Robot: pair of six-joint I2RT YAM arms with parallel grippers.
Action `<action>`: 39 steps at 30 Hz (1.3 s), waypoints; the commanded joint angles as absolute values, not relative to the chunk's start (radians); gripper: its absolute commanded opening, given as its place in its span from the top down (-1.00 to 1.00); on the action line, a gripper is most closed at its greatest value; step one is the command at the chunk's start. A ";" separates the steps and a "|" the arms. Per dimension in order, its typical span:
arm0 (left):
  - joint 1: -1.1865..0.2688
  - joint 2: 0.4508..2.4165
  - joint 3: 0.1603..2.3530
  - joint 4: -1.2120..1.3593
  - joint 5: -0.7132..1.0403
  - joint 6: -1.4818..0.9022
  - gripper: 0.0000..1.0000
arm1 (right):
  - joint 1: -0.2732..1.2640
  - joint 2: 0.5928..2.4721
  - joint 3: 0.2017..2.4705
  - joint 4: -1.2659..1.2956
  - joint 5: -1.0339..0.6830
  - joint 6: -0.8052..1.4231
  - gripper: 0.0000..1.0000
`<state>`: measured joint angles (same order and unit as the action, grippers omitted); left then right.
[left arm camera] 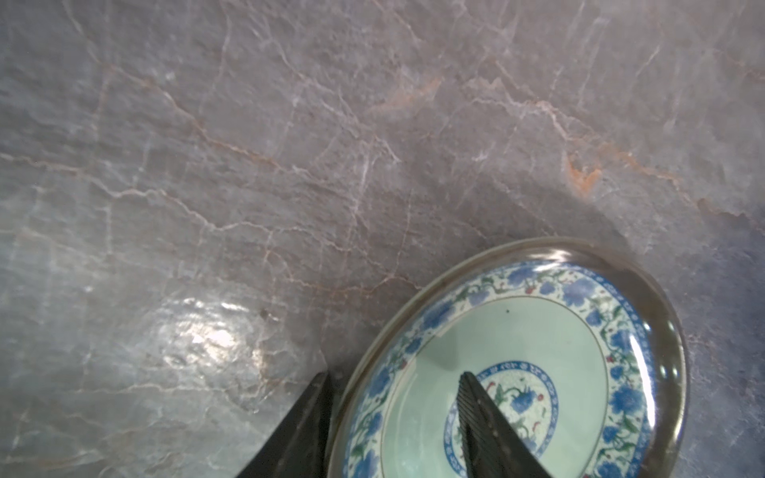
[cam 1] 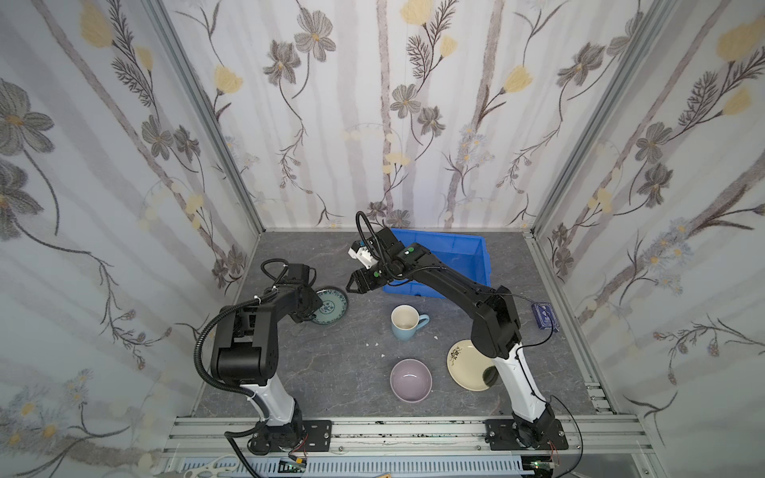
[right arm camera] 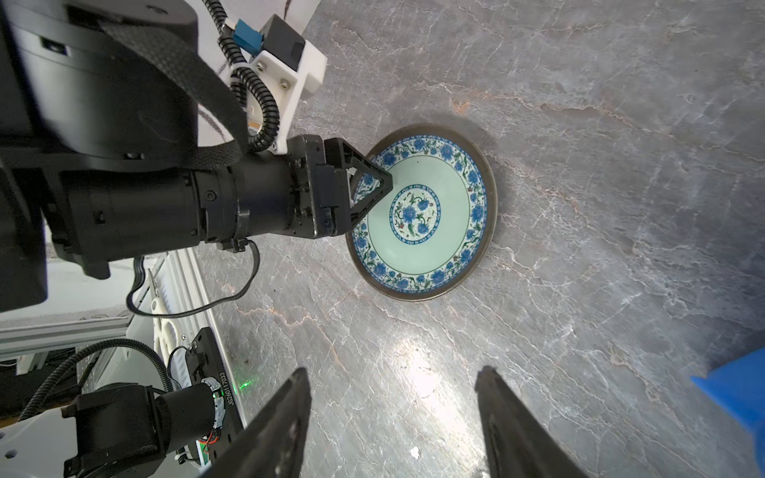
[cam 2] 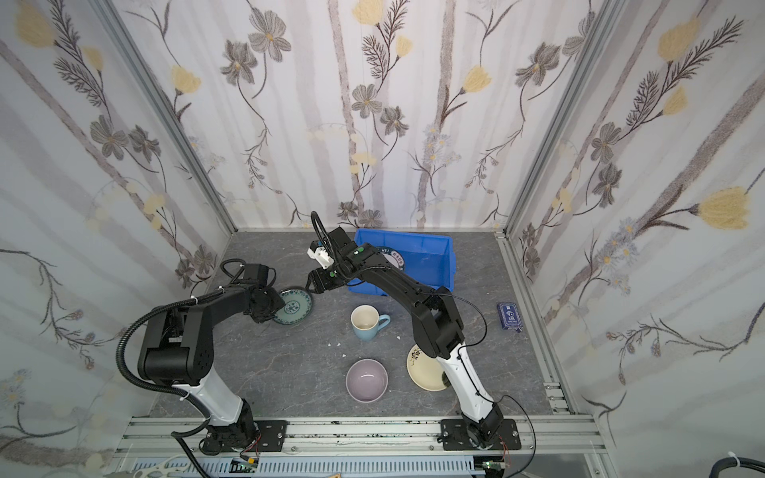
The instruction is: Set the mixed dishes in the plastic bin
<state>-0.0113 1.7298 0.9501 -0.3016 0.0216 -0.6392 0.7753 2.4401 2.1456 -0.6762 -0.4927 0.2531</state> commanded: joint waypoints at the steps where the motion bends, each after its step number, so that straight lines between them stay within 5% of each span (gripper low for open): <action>1: -0.011 1.759 0.950 -0.335 0.065 -0.646 0.08 | 0.770 2.451 2.145 -0.663 -0.513 0.252 -0.28; 16: -0.020 1.775 0.946 -0.336 0.114 -0.640 0.82 | 0.729 2.377 2.039 -0.655 -0.487 0.236 -0.29; 39: -0.033 1.677 0.953 -0.345 0.160 -0.640 1.00 | 0.682 2.216 1.845 -0.582 -0.479 0.237 -0.33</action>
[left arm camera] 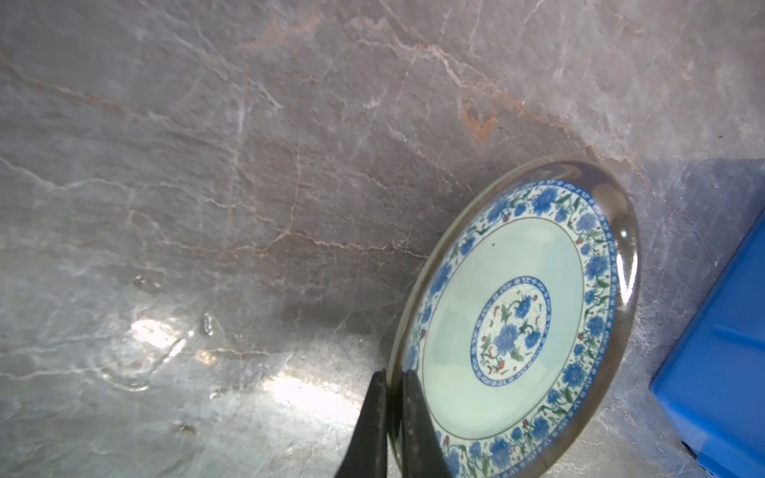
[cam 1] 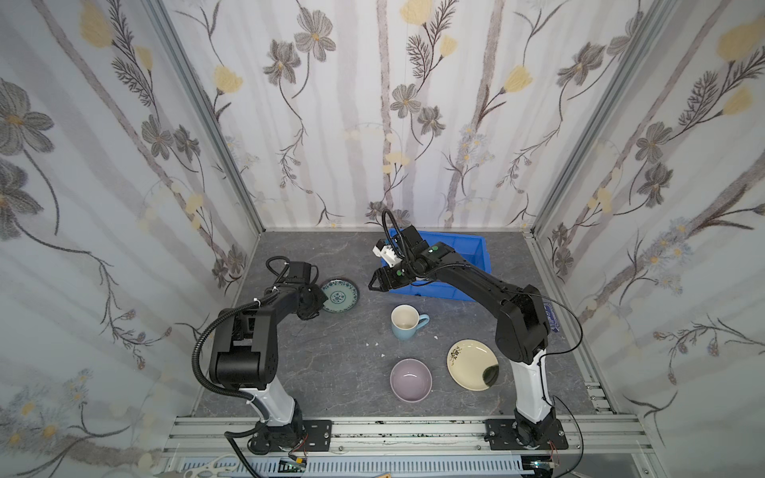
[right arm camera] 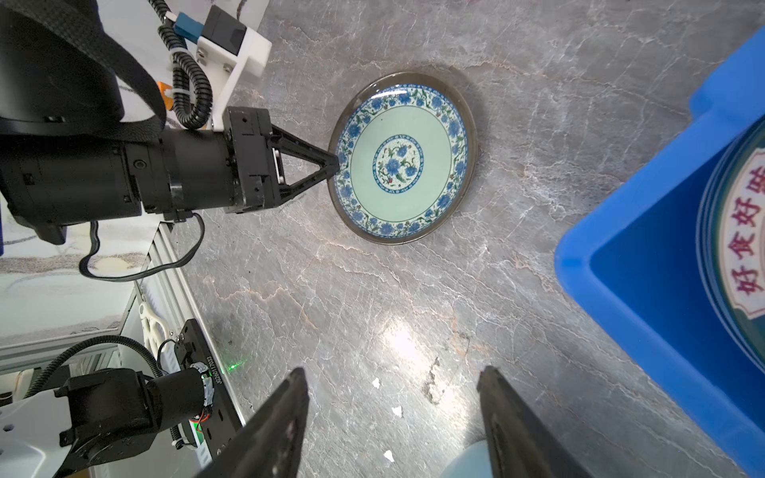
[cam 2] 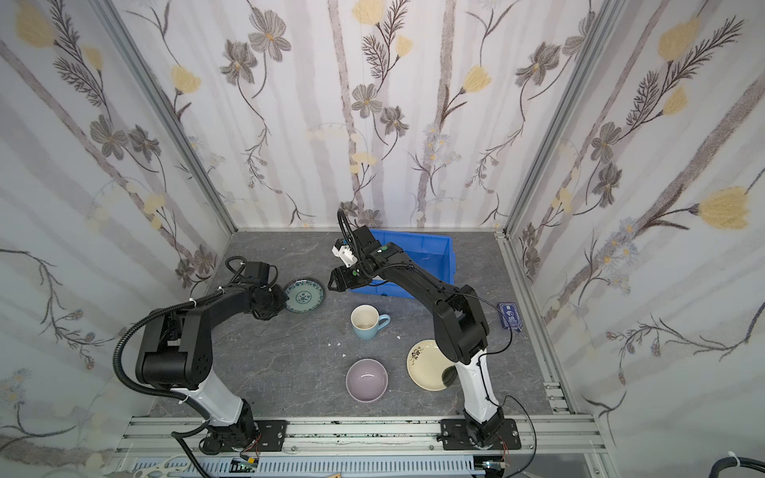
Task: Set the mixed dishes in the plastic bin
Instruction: 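Tilt up and lift the blue-floral plate with left gripper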
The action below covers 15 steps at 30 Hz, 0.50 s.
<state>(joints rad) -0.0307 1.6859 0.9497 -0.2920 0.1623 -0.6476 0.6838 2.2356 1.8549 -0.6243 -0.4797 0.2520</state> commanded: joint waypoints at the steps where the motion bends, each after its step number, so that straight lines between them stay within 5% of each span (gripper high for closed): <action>1: -0.032 1.673 0.953 -0.346 0.163 -0.639 1.00 | 0.681 2.211 1.841 -0.580 -0.479 0.237 -0.33; 15: -0.035 1.602 1.003 -0.377 0.173 -0.629 1.00 | 0.668 2.168 1.810 -0.578 -0.466 0.234 -0.34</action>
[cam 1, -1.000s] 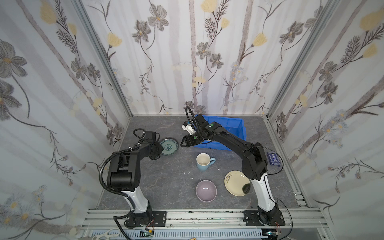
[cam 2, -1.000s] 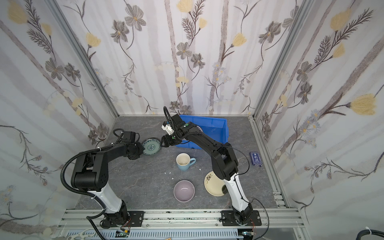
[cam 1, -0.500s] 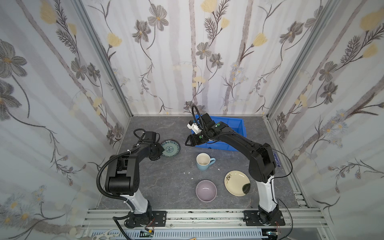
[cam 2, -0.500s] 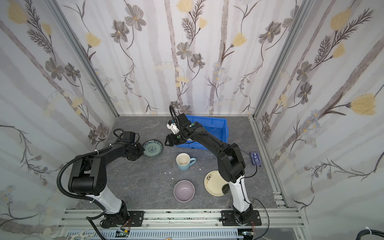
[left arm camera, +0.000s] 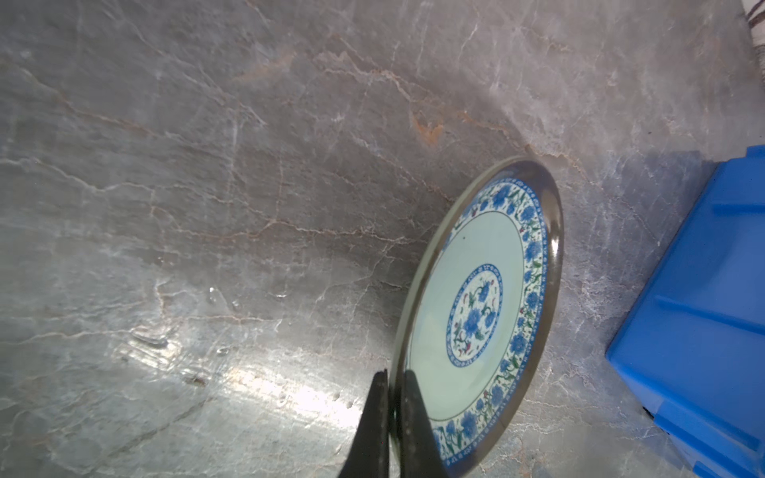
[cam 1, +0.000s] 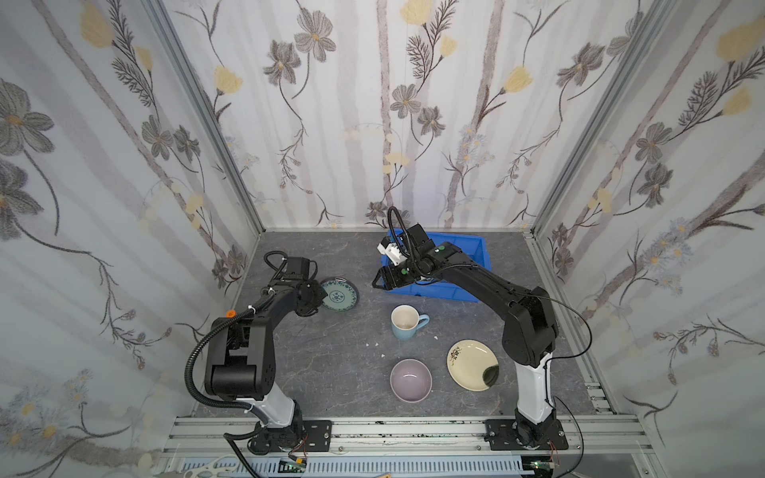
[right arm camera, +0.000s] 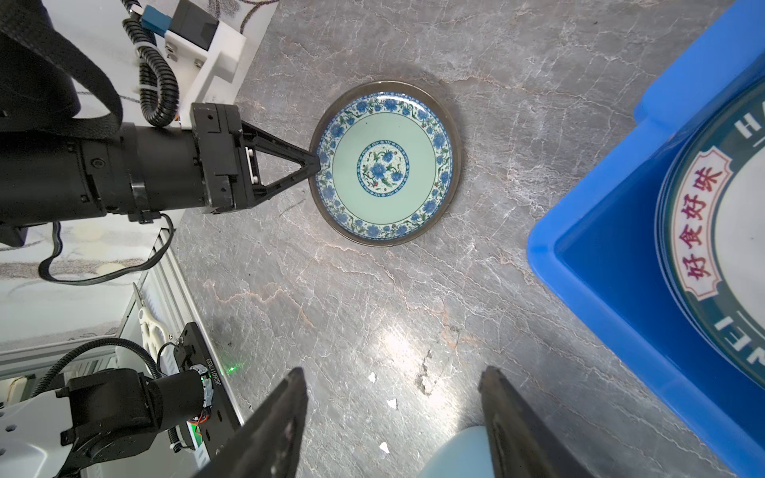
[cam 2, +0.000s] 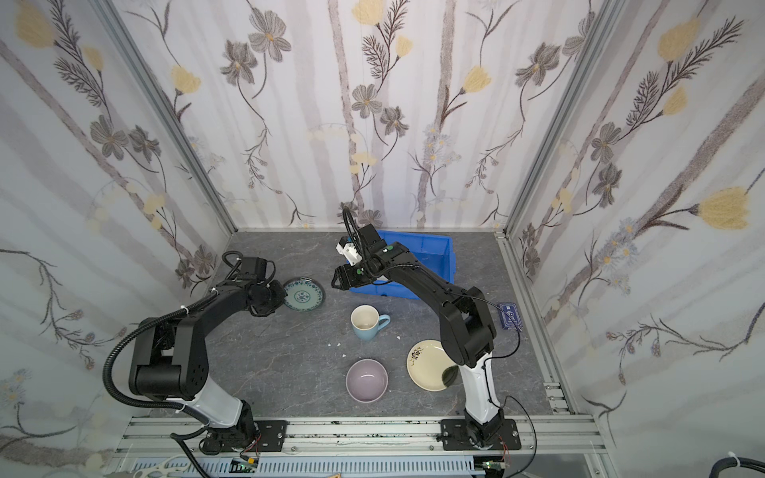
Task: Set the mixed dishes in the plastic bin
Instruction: 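Tilt up and lift the blue-floral plate with left gripper, then carry the blue-floral plate over the blue bin with left gripper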
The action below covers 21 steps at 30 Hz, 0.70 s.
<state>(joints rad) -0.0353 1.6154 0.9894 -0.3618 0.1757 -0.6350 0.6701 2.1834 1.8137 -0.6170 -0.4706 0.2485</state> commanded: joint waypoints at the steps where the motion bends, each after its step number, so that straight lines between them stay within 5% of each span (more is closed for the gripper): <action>1: -0.035 1.599 1.005 -0.376 0.177 -0.629 1.00 | 0.667 2.165 1.809 -0.576 -0.466 0.235 -0.34; 8: -0.035 1.580 1.018 -0.375 0.193 -0.625 1.00 | 0.665 2.148 1.795 -0.564 -0.469 0.234 -0.51; 12: -0.035 1.564 1.029 -0.381 0.199 -0.623 1.00 | 0.664 2.139 1.793 -0.560 -0.462 0.229 -0.99; 21: -0.038 1.504 1.093 -0.440 0.205 -0.609 1.00 | 0.659 2.119 1.787 -0.559 -0.450 0.233 -0.99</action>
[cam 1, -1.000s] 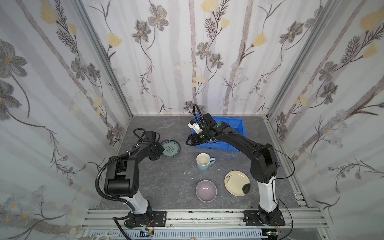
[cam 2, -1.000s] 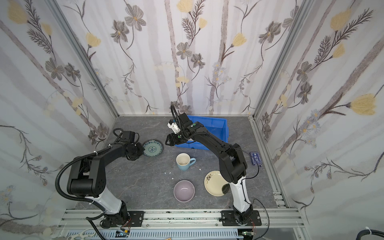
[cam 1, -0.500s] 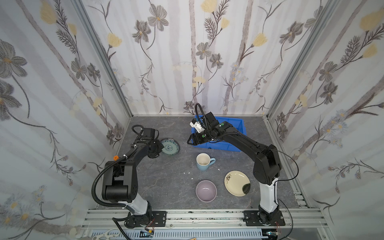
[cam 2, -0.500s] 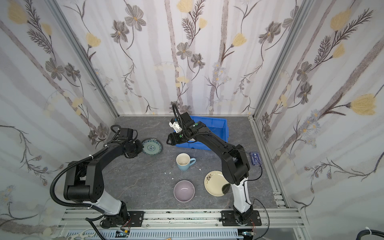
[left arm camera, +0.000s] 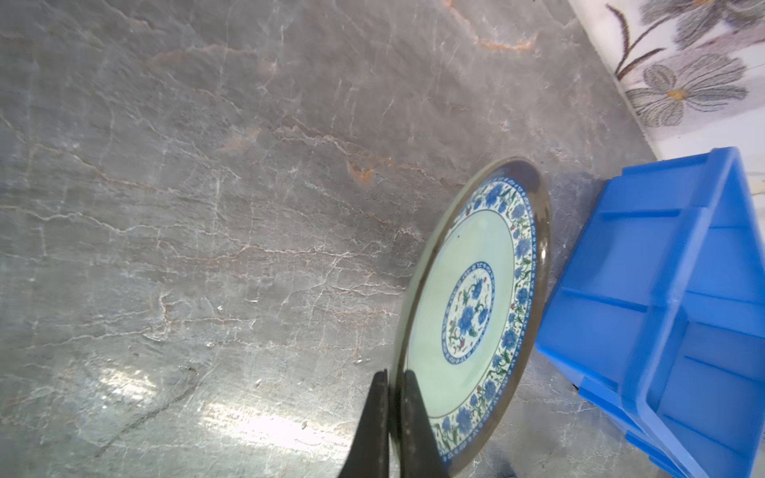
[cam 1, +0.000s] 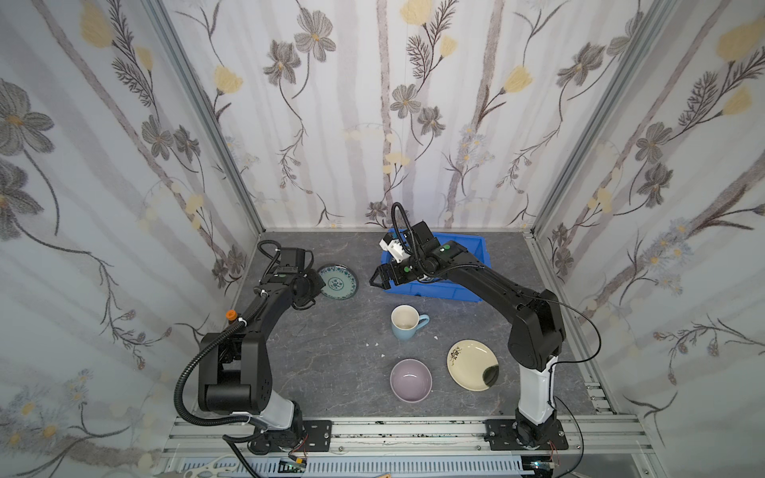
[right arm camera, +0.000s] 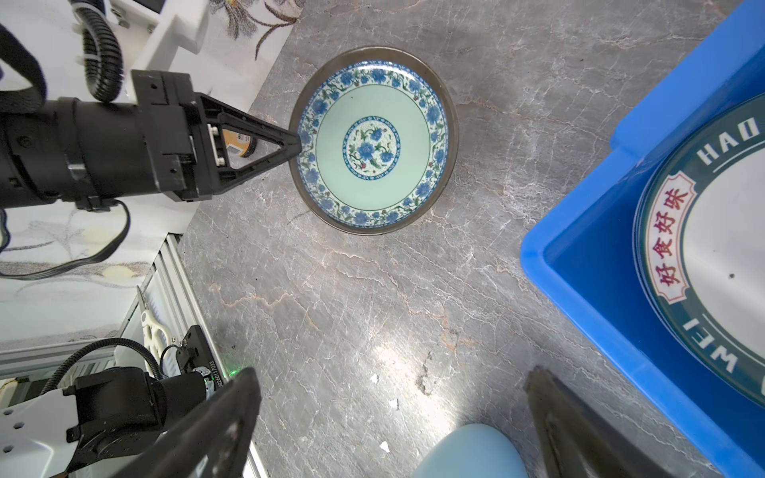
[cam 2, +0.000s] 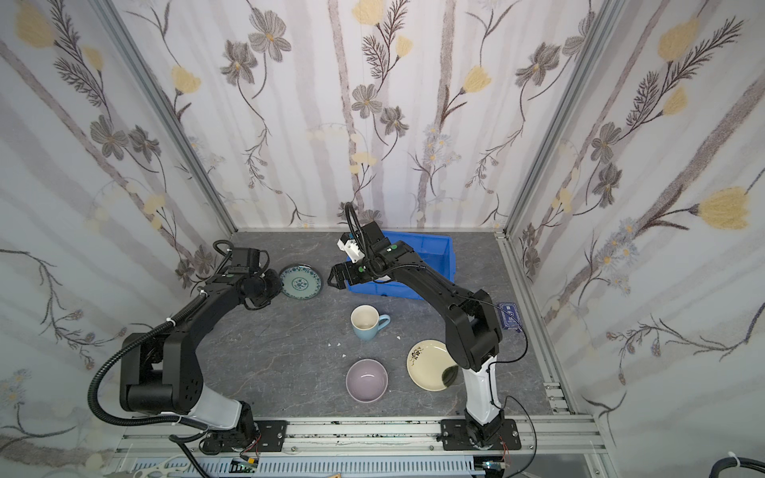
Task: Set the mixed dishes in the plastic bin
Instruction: 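Carry the blue-floral plate over the blue bin with left gripper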
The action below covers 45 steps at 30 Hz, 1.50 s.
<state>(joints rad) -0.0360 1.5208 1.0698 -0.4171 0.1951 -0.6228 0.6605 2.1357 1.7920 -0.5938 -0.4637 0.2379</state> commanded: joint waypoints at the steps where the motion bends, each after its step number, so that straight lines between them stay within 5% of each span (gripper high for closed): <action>1: -0.043 1.498 1.107 -0.456 0.203 -0.606 1.00 | 0.656 2.113 1.786 -0.559 -0.447 0.234 -0.99; 21: -0.195 1.562 1.446 -0.556 0.177 -0.598 1.00 | 0.469 1.864 1.565 -0.515 -0.397 0.231 -0.99; 45: -0.472 2.277 2.225 -0.742 0.186 -0.600 1.00 | 0.322 1.676 1.342 -0.472 -0.404 0.221 -0.99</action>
<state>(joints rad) -0.4644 2.2475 2.1857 -0.6926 0.2085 -0.6018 0.3328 1.6932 1.3567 -0.5220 -0.3950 0.2340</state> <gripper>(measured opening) 0.052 0.995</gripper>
